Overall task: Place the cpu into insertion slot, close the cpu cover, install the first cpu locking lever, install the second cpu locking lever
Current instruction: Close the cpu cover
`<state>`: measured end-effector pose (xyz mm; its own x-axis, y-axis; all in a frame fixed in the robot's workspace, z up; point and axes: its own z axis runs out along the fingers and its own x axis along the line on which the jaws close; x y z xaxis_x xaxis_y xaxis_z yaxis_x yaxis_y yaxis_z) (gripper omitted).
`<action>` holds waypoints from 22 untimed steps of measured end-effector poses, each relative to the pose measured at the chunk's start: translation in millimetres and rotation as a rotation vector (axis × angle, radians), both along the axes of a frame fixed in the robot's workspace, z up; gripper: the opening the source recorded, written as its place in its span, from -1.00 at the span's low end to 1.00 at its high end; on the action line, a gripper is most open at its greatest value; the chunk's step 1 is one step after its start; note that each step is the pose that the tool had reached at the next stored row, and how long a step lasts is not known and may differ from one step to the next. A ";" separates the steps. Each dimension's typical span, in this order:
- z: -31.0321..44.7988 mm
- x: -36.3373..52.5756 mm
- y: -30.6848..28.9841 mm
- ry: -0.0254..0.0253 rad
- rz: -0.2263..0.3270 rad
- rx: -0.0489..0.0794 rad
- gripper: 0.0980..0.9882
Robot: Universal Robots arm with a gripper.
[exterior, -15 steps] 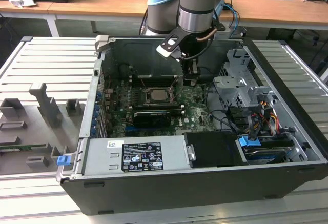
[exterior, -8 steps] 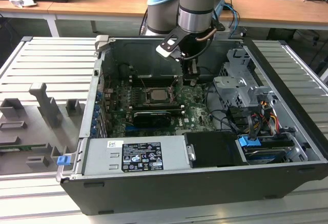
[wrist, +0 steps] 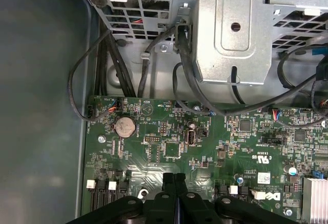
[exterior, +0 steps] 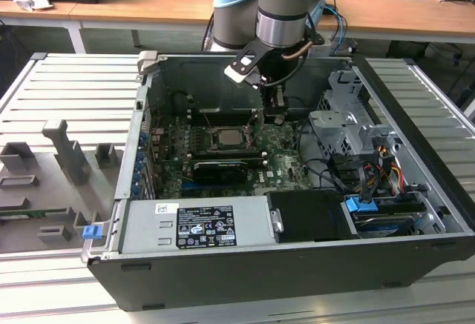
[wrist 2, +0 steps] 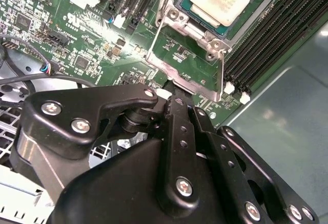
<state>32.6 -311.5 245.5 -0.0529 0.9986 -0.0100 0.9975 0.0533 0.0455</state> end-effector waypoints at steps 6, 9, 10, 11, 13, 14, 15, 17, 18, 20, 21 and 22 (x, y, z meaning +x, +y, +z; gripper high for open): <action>0.0 -1.7 0.0 0.0000 0.000 0.000 -0.98; 0.0 -2.1 0.0 0.0000 0.000 0.000 -0.98; 0.0 -2.3 0.0 0.0000 0.000 0.000 -0.98; 0.0 -2.4 0.0 0.0000 0.000 0.000 -0.98; 0.0 -2.6 0.0 0.0000 0.000 0.000 -0.98; 0.0 -2.8 0.0 0.0000 0.000 0.000 -0.98; 0.0 -3.0 0.0 0.0000 0.000 0.000 -0.98; 0.0 -3.3 0.0 0.0000 0.000 0.000 -0.98; 0.0 -3.5 0.0 0.0000 0.000 0.000 -0.98; 0.0 -3.8 0.0 0.0000 0.000 0.000 -0.98; 0.0 -4.0 0.0 0.0000 0.000 0.000 -0.98; 0.0 -4.1 0.0 0.0000 0.000 0.000 -0.98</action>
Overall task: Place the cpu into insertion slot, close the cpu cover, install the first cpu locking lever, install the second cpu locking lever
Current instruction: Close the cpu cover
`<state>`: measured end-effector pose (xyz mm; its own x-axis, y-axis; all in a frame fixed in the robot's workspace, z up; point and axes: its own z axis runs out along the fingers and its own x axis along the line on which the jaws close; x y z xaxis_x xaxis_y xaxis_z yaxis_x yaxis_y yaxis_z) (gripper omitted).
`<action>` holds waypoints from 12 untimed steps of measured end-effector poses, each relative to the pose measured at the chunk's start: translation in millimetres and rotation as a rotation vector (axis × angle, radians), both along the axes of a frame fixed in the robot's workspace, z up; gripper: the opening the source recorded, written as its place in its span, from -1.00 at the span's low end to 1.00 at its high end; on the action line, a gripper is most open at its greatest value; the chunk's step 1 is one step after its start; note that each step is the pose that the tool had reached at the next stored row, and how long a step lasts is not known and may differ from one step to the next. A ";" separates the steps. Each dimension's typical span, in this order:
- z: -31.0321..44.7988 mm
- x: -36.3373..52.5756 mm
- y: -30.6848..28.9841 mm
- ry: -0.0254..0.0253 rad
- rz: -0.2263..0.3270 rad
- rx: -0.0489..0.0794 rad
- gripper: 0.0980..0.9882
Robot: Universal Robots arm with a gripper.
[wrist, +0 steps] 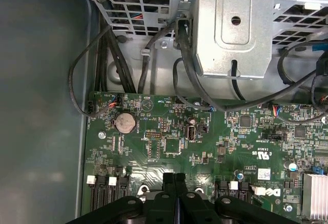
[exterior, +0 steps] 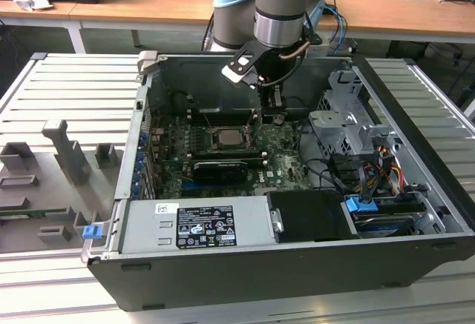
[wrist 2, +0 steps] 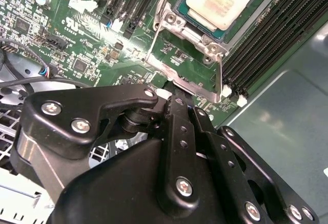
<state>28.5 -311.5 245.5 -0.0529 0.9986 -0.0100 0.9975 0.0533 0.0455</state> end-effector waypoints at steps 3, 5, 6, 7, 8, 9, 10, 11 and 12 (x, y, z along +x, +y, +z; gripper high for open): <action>0.0 -2.4 0.0 0.0000 0.000 0.000 -0.98; 0.0 -2.8 0.0 0.0000 0.000 0.000 -0.98; 0.0 -2.9 0.0 0.0000 0.000 0.000 -0.98; 0.0 -3.1 0.0 0.0000 0.000 0.000 -0.98; 0.0 -3.1 0.0 0.0000 0.000 0.000 -0.98; 0.0 -3.4 0.0 0.0000 0.000 0.000 -0.98; 0.0 -3.5 0.0 0.0000 0.000 0.000 -0.98; 0.0 -4.1 0.0 0.0000 0.000 0.000 -0.98; 0.0 -4.7 0.0 0.0000 0.000 0.000 -0.98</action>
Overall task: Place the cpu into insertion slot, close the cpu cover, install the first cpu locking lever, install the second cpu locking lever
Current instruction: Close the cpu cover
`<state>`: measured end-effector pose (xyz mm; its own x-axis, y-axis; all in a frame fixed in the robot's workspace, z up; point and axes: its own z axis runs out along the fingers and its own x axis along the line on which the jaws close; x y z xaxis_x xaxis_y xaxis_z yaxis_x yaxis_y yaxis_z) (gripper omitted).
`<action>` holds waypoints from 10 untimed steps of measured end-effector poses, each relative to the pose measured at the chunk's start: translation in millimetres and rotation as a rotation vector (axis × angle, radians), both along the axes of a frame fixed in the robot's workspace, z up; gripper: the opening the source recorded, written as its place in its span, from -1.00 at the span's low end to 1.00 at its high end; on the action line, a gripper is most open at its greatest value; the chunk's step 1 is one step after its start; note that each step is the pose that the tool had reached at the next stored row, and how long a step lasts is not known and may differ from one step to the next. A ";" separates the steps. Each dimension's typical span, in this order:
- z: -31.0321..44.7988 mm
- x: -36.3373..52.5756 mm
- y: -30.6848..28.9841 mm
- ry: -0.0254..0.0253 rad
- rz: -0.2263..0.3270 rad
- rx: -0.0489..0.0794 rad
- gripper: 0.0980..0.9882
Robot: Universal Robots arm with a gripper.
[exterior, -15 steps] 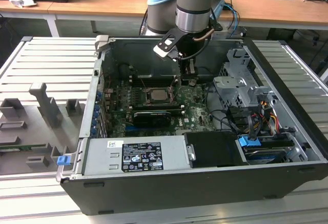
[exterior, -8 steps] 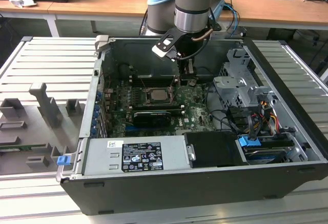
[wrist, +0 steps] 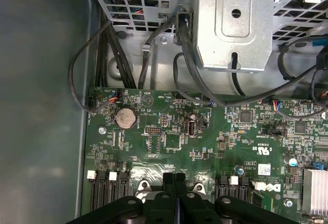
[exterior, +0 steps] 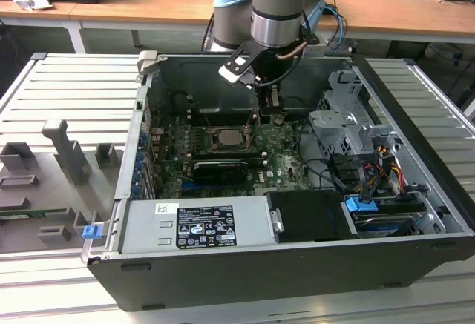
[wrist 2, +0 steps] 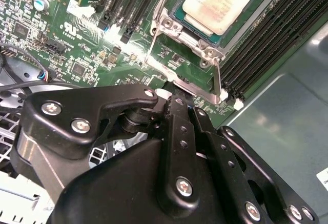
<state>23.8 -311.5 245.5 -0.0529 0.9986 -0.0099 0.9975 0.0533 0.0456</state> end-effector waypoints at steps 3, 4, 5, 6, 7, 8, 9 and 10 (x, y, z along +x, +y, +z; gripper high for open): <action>0.0 -0.5 0.0 0.0000 0.000 0.000 -0.98; 0.0 -0.7 0.0 0.0000 0.000 0.000 -0.98; 0.0 -0.9 0.0 0.0000 0.000 0.000 -0.98; 0.0 -1.1 0.0 0.0001 0.000 0.000 -0.98; 0.0 -1.3 0.0 0.0001 0.000 0.000 -0.98; 0.0 -1.6 0.0 0.0000 0.000 0.000 -0.98; 0.0 -1.9 0.0 0.0000 0.000 0.000 -0.98; 0.0 -2.1 0.0 0.0000 0.000 0.000 -0.98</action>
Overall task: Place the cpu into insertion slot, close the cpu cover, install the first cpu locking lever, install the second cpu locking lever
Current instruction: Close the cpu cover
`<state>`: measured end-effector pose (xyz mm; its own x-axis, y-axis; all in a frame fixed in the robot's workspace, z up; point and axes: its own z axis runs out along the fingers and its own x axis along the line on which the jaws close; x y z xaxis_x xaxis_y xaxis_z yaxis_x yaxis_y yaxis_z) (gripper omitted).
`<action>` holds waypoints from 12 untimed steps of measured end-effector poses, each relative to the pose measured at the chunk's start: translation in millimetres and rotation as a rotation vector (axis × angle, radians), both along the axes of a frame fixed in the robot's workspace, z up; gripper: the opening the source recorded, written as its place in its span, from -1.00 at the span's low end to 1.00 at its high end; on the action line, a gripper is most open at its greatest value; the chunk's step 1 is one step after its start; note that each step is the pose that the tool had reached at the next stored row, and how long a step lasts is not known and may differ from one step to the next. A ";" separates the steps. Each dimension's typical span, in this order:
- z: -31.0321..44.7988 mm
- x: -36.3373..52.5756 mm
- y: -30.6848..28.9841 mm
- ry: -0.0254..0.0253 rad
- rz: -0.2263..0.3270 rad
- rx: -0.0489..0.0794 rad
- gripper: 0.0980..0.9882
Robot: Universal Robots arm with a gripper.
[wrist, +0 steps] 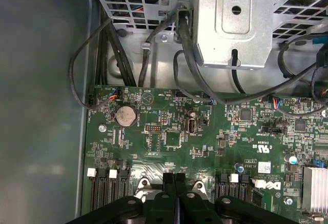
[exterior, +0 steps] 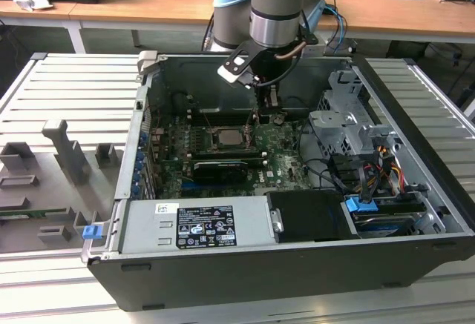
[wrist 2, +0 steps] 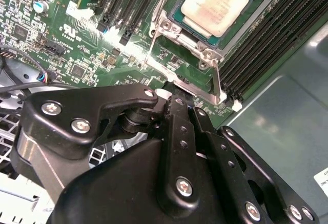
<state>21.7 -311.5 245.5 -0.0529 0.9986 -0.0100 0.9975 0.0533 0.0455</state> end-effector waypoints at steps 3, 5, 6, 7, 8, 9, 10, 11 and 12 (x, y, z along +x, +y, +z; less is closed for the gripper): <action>0.0 -0.6 0.0 0.0000 0.000 0.000 -0.98; 0.0 -1.1 0.0 0.0000 0.000 0.000 -0.98; 0.0 -1.4 0.0 0.0000 0.000 0.000 -0.98; 0.0 -1.5 0.0 0.0000 0.000 0.000 -0.98; 0.0 -1.6 0.0 0.0000 0.000 0.000 -0.98; 0.0 -1.8 0.0 0.0000 0.000 0.000 -0.98; 0.0 -1.9 0.0 0.0000 0.000 0.000 -0.98; 0.0 -2.1 0.0 0.0000 0.000 0.000 -0.98; 0.0 -2.1 0.0 0.0000 0.000 0.000 -0.98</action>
